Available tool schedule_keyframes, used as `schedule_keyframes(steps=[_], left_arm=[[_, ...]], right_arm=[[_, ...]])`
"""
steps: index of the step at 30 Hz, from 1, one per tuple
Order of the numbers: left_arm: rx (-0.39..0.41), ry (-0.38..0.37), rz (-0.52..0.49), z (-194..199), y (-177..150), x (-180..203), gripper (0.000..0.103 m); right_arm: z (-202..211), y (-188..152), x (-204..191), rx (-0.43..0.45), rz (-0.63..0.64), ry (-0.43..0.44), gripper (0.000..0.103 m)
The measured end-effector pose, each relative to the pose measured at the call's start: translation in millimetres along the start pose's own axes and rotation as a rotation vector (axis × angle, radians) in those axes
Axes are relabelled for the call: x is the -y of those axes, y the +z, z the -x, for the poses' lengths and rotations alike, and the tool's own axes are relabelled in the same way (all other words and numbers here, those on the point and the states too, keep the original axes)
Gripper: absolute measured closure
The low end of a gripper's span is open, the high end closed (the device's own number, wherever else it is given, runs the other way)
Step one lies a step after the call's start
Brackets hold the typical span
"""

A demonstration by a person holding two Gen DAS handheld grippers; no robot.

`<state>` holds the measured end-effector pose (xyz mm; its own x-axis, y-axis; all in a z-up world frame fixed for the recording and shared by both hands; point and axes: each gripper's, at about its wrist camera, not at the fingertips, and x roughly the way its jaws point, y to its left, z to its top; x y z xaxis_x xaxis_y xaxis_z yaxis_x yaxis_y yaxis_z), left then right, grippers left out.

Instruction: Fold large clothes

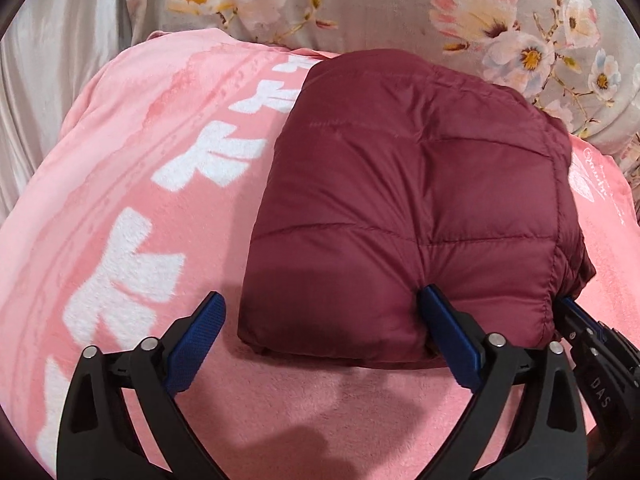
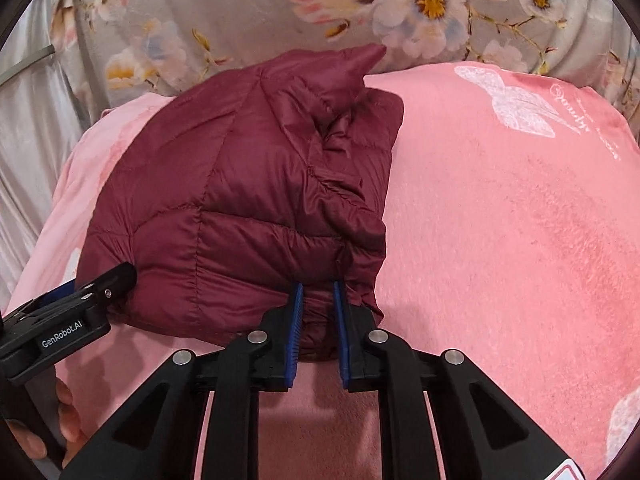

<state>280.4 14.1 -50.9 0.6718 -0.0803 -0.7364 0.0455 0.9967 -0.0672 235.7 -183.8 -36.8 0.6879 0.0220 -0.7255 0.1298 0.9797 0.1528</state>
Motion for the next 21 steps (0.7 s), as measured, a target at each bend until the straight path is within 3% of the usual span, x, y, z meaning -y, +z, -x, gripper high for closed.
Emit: schedule_keyframes(steps=[9,21], left_arm=[[0.04,0.064,-0.05,1.4,-5.3,12.9,0.005],[0.027,0.096,-0.073,-3.9,-6.5,19.0,0.005]], right_arm=[[-2.3,0.8,-10.6,-0.01,0.04,-0.045,0.091],[-0.8,2.0,-12.6,-0.012,0.049,-0.056,0.09]])
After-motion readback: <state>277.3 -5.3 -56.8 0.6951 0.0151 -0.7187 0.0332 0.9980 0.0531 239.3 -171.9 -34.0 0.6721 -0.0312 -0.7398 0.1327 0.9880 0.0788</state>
